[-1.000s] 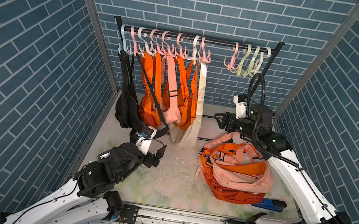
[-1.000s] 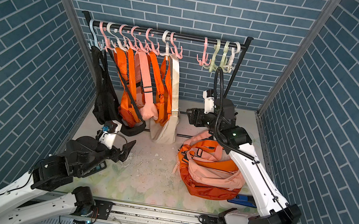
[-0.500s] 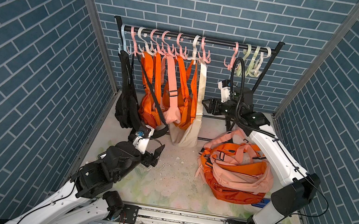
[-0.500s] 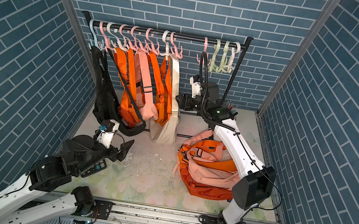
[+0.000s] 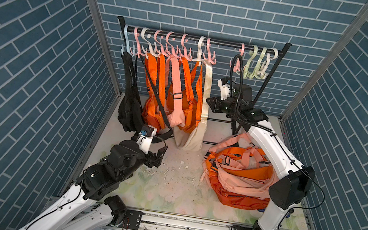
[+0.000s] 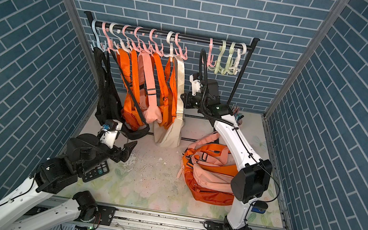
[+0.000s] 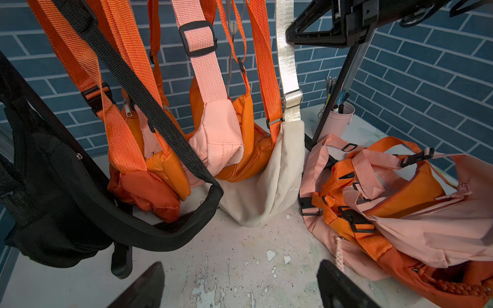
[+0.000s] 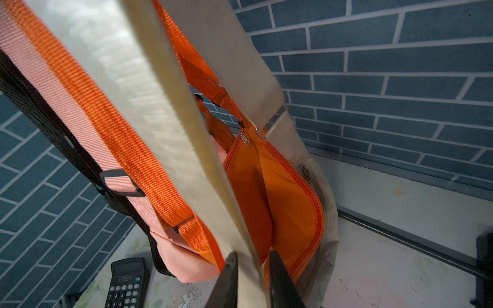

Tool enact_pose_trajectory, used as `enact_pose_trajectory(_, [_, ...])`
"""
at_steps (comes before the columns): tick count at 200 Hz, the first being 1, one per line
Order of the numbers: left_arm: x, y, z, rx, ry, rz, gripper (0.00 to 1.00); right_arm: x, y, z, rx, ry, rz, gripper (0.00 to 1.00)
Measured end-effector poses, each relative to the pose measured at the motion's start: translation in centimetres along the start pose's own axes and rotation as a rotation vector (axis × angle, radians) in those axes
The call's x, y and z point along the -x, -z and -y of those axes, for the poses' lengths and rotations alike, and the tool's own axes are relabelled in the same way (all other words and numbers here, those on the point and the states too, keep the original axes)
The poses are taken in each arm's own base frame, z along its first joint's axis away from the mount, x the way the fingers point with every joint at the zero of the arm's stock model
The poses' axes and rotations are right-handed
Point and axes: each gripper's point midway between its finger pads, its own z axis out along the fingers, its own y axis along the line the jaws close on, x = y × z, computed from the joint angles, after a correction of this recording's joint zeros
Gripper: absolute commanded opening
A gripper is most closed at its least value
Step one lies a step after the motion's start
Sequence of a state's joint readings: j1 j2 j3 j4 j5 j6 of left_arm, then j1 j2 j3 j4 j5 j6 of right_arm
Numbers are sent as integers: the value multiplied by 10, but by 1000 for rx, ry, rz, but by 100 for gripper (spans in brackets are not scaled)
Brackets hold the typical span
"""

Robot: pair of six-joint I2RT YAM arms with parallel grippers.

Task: Take the bag off the hook
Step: Pick up the bag from the hook.

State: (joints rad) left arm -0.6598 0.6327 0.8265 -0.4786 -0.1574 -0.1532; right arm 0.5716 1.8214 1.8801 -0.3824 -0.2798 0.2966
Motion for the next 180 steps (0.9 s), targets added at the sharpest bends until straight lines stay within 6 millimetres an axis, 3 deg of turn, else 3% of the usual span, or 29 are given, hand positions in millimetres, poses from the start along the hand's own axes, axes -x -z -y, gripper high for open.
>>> enact_pose_trajectory(6, [0, -1, -1, 0, 5, -1, 91, 1, 0, -1, 1, 2, 3, 0])
enact_pose_trajectory(66, [0, -1, 0, -21, 33, -3, 90, 6, 2, -1, 0, 3, 14, 0])
enact_pose_trajectory(94, [0, -1, 2, -34, 36, -6, 91, 6, 2, -1, 0, 2, 13, 33])
enact_pose_trajectory(109, [0, -1, 2, -36, 37, -6, 90, 5, 2, -2, 6, 10, 11, 44])
enact_pose_trajectory(149, [-1, -1, 3, -43, 41, -7, 90, 4, 1, -7, 19, 15, 6, 57])
enact_pose_trajectory(180, [-1, -1, 3, -43, 41, -7, 90, 10, -4, -8, 25, 18, 14, 57])
